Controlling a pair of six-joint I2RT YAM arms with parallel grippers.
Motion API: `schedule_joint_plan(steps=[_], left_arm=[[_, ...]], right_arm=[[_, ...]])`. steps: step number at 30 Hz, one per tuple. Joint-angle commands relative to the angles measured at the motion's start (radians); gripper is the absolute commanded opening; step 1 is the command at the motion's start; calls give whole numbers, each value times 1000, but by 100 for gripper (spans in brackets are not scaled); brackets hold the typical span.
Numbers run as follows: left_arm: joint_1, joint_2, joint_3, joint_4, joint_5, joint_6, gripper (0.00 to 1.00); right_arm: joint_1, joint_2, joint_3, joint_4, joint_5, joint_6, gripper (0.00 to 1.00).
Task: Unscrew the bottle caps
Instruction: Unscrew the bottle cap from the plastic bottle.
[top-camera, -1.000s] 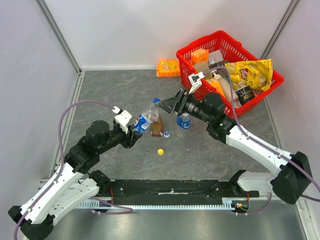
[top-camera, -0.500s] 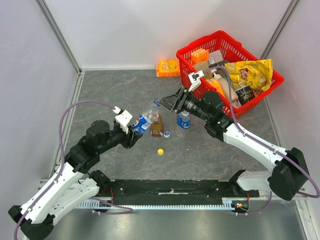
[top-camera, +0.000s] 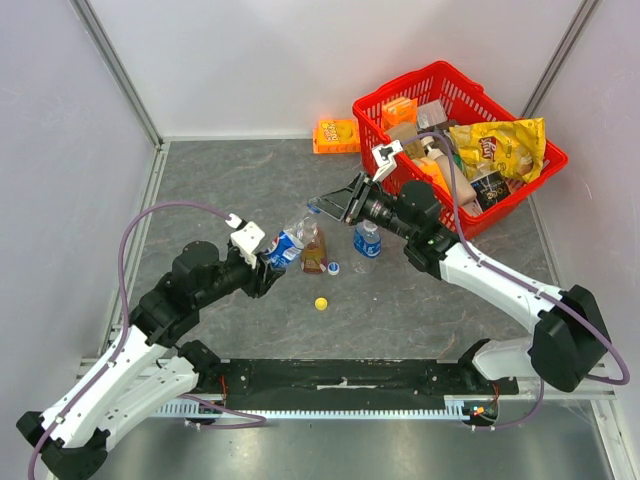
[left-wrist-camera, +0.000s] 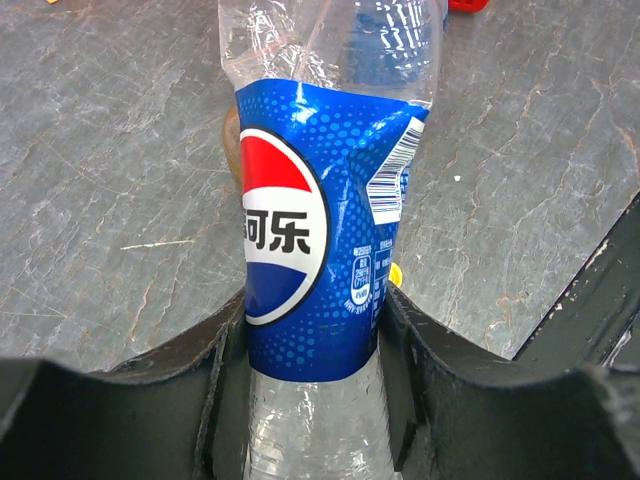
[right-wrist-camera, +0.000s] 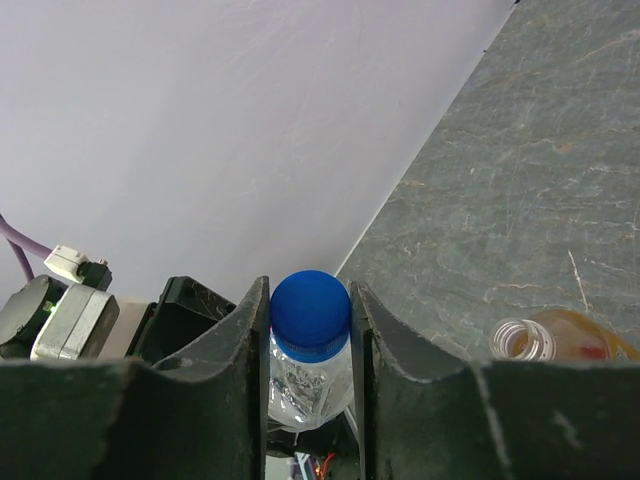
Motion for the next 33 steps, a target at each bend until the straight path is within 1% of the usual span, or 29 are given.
schedule_joint_plan(steps=[1,5,8,14,19,23,24,27,29,30,33], left_arm=[[-3,-6,0,31,21,38,2],[-3,-5,1,28,21,34,2],[-4,-3,4,29,20,36,2],[-4,-6,18,34,35,21,2],[-3,5,44,37,98,-5,2],[-3,17,67,40,205,-16,2],[-3,23,72,43,230,-51,2],[-3,40,86,52,312,-80,2],[-3,46,96,67,400,-97,2],[-3,43,98,98,473,-113,2],[-3,41,104,159,576,-165,2]], right_arm=[[-1,10,11,65,-41,15,28],[-1,9,7,66,-49,4,8],[-2,4,1,69,-57,-6,0],[-1,-23,-16,104,-83,-38,0],[-1,-63,-62,209,-127,-71,0],[-1,-102,-91,256,-147,-100,0],[-1,-114,-99,278,-158,-106,0],[-1,-137,-119,328,-192,-117,0],[-1,-151,-127,367,-228,-123,0],[-1,-155,-128,379,-251,-124,0],[-1,-165,-137,460,-328,-129,0]])
